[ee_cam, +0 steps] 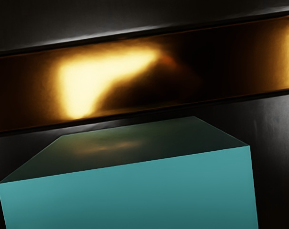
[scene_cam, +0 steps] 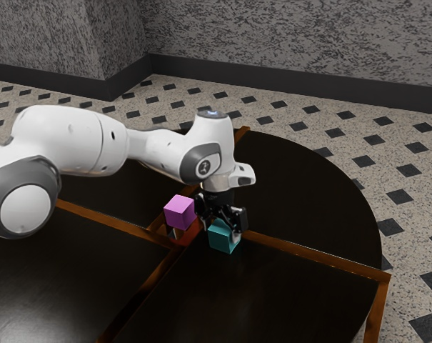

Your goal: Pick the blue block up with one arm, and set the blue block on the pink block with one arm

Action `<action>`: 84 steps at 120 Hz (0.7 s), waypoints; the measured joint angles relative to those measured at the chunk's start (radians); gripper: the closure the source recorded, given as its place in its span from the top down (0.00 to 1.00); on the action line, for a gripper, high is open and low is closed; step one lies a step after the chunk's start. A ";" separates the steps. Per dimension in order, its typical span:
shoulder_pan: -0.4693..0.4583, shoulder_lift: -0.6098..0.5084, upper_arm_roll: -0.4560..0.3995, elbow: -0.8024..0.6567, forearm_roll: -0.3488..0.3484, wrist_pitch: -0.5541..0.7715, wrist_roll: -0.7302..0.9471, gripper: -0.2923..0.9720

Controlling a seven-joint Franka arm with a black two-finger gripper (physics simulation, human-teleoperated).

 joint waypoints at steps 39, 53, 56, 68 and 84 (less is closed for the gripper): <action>-0.006 0.000 0.006 0.001 -0.001 0.000 -0.003 0.63; -0.014 0.000 0.013 0.001 -0.002 0.000 -0.004 0.60; -0.015 0.000 0.013 0.001 -0.002 0.000 -0.005 0.60; -0.017 -0.002 0.014 0.001 -0.002 0.000 -0.005 0.58; -0.018 -0.014 0.015 -0.001 -0.001 0.000 -0.007 0.56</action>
